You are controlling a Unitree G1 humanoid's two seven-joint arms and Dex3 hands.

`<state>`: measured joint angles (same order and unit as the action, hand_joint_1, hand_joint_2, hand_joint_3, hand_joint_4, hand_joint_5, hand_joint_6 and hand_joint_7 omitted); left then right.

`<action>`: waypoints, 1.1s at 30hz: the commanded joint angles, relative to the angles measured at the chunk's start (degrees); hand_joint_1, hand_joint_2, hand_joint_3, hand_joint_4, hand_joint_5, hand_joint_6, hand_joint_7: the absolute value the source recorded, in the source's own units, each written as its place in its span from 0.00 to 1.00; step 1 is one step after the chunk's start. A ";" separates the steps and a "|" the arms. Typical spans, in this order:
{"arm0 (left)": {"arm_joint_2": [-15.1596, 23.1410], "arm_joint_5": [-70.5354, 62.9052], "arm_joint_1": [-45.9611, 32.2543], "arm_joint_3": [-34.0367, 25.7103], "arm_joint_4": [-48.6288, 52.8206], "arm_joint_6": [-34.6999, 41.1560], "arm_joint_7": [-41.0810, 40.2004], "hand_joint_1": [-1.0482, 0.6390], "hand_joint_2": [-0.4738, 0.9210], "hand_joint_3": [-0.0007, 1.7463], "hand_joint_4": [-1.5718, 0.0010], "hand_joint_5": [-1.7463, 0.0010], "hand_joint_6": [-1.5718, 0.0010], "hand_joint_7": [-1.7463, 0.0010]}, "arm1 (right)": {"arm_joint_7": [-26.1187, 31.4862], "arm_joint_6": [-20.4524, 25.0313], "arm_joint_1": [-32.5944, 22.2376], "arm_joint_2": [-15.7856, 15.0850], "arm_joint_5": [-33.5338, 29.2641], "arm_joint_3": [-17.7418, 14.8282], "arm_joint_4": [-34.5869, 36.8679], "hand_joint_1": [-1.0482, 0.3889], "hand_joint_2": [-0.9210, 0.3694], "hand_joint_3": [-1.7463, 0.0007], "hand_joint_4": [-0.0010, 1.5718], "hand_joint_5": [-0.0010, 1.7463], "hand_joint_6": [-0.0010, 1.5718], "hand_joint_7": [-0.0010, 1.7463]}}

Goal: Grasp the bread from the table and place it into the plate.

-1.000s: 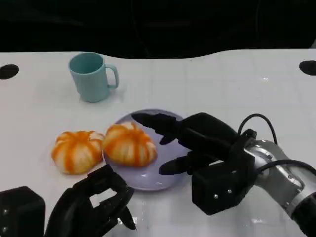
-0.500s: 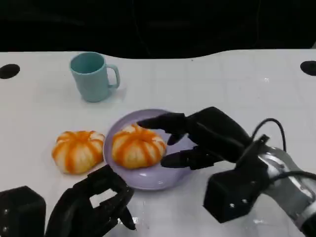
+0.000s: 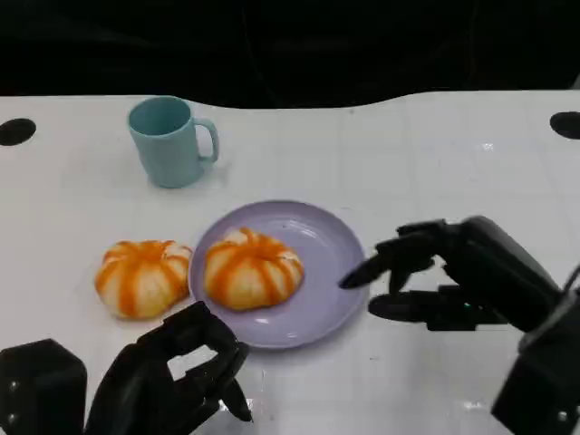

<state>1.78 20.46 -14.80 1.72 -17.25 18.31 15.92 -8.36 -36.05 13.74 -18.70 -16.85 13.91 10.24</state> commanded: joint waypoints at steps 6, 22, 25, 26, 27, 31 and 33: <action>0.40 -0.15 0.09 -0.46 0.03 -0.20 -0.50 0.29 1.00 0.19 0.53 0.00 0.62 0.06 | -8.16 2.38 -8.97 -3.21 12.90 -4.15 -5.00 0.43 0.00 0.93 0.41 0.98 0.43 0.77; 0.99 0.15 -0.41 -0.80 -1.12 0.36 -0.25 0.28 1.00 0.18 0.53 0.00 0.62 0.06 | -19.06 27.34 -22.75 -2.91 28.02 -6.92 -23.10 0.46 0.00 0.88 0.47 1.00 0.34 1.00; 1.06 0.17 -0.42 -0.84 -1.12 0.36 -0.20 0.28 1.00 0.19 0.53 0.00 0.62 0.06 | -19.48 25.98 -22.39 -2.11 27.33 -7.03 -21.53 0.47 0.00 0.87 0.48 1.00 0.35 1.00; 1.08 0.20 -0.35 -0.89 -1.05 0.42 -0.20 0.28 1.00 0.19 0.53 0.00 0.62 0.06 | -19.64 25.59 -22.22 -1.83 27.23 -7.06 -20.84 0.47 0.00 0.87 0.48 1.00 0.35 1.00; 1.09 0.23 -0.27 -0.95 -0.94 0.42 -0.16 0.28 1.00 0.19 0.53 0.00 0.62 0.06 | -19.78 25.09 -22.03 -1.58 27.08 -7.09 -20.12 0.47 0.00 0.87 0.48 1.00 0.35 1.00; 1.21 0.29 0.16 -1.22 -0.27 0.23 0.12 0.28 1.00 0.19 0.53 0.00 0.62 0.06 | -19.75 21.19 -20.70 -0.40 25.48 -7.24 -16.10 0.47 0.00 0.87 0.48 1.00 0.36 1.00; 1.18 0.40 0.31 -1.32 -0.03 0.21 0.20 0.28 1.00 0.19 0.53 0.00 0.62 0.06 | -19.86 19.83 -19.81 0.16 25.13 -7.34 -14.14 0.47 0.00 0.88 0.48 1.00 0.37 1.00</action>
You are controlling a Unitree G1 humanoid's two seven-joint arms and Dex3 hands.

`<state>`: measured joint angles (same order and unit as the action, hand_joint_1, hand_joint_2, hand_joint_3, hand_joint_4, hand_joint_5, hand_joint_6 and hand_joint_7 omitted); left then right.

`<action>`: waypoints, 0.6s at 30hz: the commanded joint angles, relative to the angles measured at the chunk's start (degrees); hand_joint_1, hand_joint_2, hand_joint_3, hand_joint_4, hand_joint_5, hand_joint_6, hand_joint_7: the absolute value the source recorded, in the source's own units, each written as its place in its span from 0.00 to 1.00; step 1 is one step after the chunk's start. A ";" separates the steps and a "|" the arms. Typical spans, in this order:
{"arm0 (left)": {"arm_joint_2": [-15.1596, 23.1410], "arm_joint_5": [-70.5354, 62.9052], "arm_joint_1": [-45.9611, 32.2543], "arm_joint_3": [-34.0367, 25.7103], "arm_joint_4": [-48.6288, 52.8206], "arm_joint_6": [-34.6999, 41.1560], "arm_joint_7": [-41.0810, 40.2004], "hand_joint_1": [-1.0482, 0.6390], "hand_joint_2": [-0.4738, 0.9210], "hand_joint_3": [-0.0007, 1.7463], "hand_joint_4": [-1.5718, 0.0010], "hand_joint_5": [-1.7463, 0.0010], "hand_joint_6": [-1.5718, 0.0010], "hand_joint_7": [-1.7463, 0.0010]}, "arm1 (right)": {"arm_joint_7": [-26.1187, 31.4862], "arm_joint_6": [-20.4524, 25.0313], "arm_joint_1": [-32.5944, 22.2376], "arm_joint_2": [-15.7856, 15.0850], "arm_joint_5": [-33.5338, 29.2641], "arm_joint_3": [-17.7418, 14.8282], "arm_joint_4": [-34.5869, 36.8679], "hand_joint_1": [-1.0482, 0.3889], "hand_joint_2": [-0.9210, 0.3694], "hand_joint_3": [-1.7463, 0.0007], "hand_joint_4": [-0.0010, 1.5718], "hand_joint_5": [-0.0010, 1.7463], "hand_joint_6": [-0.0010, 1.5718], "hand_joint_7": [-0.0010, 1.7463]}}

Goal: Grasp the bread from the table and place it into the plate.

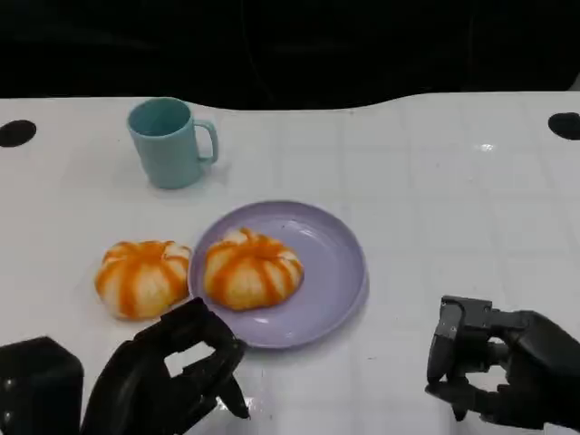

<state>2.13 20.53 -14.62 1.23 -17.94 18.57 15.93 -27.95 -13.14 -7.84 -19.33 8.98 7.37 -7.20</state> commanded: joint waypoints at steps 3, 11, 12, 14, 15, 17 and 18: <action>0.80 0.35 0.25 -0.86 0.95 -0.15 0.30 0.29 1.00 0.18 0.52 0.00 0.62 0.06 | -0.43 -4.57 2.79 1.29 -1.07 -0.93 5.51 0.47 0.00 0.88 0.49 1.00 0.37 1.00; 1.04 -0.21 0.31 -0.61 1.55 -1.01 0.65 0.29 1.00 0.19 0.52 0.00 0.62 0.06 | 0.00 -7.45 4.29 2.25 -1.85 -1.44 8.80 0.47 0.00 0.89 0.50 1.00 0.39 1.00; 1.07 -0.24 0.31 -0.60 1.61 -1.10 0.65 0.29 1.00 0.19 0.53 0.00 0.62 0.06 | 0.04 -7.80 4.41 2.36 -1.87 -1.48 9.11 0.47 0.00 0.89 0.50 1.00 0.39 1.00; 1.22 -0.14 0.34 -0.64 2.01 -1.52 1.02 0.29 1.00 0.19 0.53 0.00 0.62 0.06 | 0.04 -7.44 4.57 2.44 -1.82 -1.55 9.45 0.46 0.00 0.89 0.50 1.00 0.39 1.00; 1.26 -0.09 0.35 -0.66 2.13 -1.61 1.13 0.29 1.00 0.20 0.53 0.00 0.62 0.06 | 0.00 -7.34 4.62 2.46 -1.80 -1.59 9.54 0.46 0.00 0.89 0.50 1.00 0.39 1.00; 1.23 0.13 0.45 -0.86 2.25 -1.37 1.13 0.30 1.00 0.19 0.53 0.00 0.62 0.06 | 0.02 -7.66 4.95 2.21 -2.52 -1.53 9.71 0.46 0.00 0.89 0.50 1.00 0.39 1.00; 1.23 0.18 0.52 -0.95 2.30 -1.18 1.09 0.30 1.00 0.19 0.53 0.00 0.62 0.06 | -0.02 -8.11 5.14 2.21 -2.76 -1.51 10.04 0.46 0.00 0.89 0.50 1.00 0.39 1.00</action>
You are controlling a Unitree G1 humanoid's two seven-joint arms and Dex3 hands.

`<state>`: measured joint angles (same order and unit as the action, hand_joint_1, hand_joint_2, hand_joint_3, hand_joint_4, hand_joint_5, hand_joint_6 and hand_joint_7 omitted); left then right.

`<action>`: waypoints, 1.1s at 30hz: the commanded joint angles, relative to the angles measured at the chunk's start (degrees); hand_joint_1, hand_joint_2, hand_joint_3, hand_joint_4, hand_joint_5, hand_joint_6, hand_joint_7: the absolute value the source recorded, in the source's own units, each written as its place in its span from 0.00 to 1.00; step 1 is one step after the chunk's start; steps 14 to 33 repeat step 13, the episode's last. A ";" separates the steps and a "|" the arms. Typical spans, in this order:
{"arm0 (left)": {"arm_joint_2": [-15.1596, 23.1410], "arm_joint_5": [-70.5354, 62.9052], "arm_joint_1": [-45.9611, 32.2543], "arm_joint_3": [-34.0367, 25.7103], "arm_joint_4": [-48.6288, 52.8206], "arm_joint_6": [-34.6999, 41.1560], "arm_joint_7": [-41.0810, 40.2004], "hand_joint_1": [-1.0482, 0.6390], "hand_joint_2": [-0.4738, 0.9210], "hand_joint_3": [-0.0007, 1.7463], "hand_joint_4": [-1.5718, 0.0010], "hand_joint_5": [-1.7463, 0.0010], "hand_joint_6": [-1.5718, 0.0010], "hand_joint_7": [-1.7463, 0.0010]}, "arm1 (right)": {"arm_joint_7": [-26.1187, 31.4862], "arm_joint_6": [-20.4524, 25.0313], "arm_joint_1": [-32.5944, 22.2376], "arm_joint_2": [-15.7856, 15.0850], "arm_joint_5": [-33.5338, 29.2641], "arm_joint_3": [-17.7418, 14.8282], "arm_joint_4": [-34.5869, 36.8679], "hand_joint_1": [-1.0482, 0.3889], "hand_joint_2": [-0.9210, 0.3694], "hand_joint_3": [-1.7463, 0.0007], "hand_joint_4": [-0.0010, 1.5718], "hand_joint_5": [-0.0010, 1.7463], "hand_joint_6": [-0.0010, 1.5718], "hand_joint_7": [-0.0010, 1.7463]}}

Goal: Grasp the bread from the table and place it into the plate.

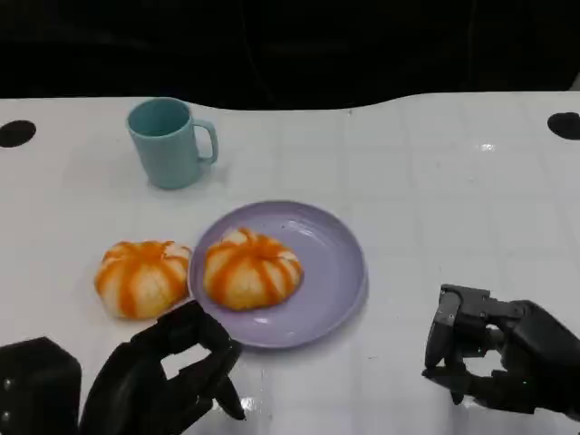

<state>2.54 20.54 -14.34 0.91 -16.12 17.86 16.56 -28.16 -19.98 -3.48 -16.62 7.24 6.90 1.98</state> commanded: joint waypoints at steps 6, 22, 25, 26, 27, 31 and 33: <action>0.82 0.20 0.53 -0.99 1.54 -0.70 0.76 0.30 1.00 0.19 0.54 0.00 0.62 0.05 | 0.34 -2.57 1.30 0.10 -1.56 -0.84 2.67 0.46 0.00 0.89 0.51 1.00 0.39 1.00; 0.87 0.89 0.97 -1.42 1.61 0.13 0.78 0.30 1.00 0.20 0.54 0.00 0.63 0.05 | 0.29 -3.22 1.53 0.57 -1.63 -0.90 2.99 0.46 0.00 0.89 0.50 1.00 0.39 1.00; 0.87 0.89 0.97 -1.42 1.61 0.13 0.78 0.30 1.00 0.20 0.54 0.00 0.63 0.05 | 0.29 -3.22 1.53 0.57 -1.63 -0.90 2.99 0.46 0.00 0.89 0.50 1.00 0.39 1.00; 0.87 0.89 0.97 -1.42 1.61 0.13 0.78 0.30 1.00 0.20 0.54 0.00 0.63 0.05 | 0.29 -3.22 1.53 0.57 -1.63 -0.90 2.99 0.46 0.00 0.89 0.50 1.00 0.39 1.00; 0.87 0.89 0.97 -1.42 1.61 0.13 0.78 0.30 1.00 0.20 0.54 0.00 0.63 0.05 | 0.29 -3.22 1.53 0.57 -1.63 -0.90 2.99 0.46 0.00 0.89 0.50 1.00 0.39 1.00; 0.87 0.89 0.97 -1.42 1.61 0.13 0.78 0.30 1.00 0.20 0.54 0.00 0.63 0.05 | 0.29 -3.22 1.53 0.57 -1.63 -0.90 2.99 0.46 0.00 0.89 0.50 1.00 0.39 1.00; 0.87 0.89 0.97 -1.42 1.61 0.13 0.78 0.30 1.00 0.20 0.54 0.00 0.63 0.05 | 0.29 -3.22 1.53 0.57 -1.63 -0.90 2.99 0.46 0.00 0.89 0.50 1.00 0.39 1.00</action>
